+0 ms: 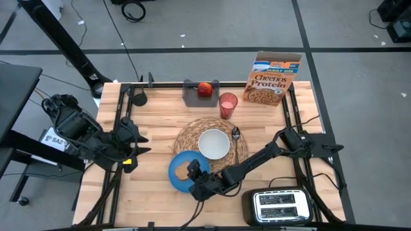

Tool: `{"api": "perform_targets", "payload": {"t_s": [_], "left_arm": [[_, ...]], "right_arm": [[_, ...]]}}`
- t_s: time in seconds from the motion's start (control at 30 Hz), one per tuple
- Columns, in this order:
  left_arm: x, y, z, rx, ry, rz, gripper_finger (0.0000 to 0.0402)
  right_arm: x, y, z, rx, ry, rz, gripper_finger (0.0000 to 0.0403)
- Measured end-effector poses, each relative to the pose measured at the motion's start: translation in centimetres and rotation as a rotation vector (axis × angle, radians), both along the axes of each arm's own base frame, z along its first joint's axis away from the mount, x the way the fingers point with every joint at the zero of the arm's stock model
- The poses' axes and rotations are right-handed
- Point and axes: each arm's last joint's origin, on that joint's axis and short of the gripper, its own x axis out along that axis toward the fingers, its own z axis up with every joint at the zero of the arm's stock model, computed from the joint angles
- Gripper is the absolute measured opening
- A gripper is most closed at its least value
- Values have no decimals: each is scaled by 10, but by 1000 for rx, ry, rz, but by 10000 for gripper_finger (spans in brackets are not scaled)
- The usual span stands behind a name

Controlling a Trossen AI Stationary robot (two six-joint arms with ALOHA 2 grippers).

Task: Arrange a breakfast setting
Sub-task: Put the toasted bread on the blue plate, then put the red apple on the brown tablemat to the top left of the white bowl

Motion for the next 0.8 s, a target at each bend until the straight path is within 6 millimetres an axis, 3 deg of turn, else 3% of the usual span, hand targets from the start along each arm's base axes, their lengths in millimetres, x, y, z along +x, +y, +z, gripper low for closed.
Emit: {"api": "perform_targets", "payload": {"t_s": [0.5, 0.63, 0.8], "left_arm": [[3, 6, 0, -22, -12, 83, 155], [13, 21, 1, 29, -27, 161, 156], [33, 47, 7, 108, -72, 193, 156]], "right_arm": [[-10, -8, 2, 317, 178, -19, 169], [-19, -17, 30, 340, 178, -47, 193], [-46, -29, 101, 349, 66, -71, 209]]}}
